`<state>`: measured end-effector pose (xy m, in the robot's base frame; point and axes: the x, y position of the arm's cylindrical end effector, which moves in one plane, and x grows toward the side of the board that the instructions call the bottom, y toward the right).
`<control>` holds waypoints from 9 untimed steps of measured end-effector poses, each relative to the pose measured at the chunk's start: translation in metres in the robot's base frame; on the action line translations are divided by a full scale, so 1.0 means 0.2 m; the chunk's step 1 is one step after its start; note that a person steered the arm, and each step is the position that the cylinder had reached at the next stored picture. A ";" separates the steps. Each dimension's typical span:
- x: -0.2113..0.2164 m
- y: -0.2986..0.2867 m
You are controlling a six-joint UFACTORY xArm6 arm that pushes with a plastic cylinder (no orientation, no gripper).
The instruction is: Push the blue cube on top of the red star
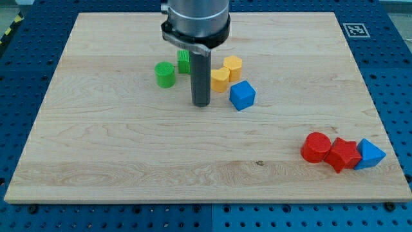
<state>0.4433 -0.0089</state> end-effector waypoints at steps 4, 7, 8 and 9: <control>-0.03 0.67; -0.08 0.96; -0.07 0.98; -0.06 0.89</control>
<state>0.4319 0.1684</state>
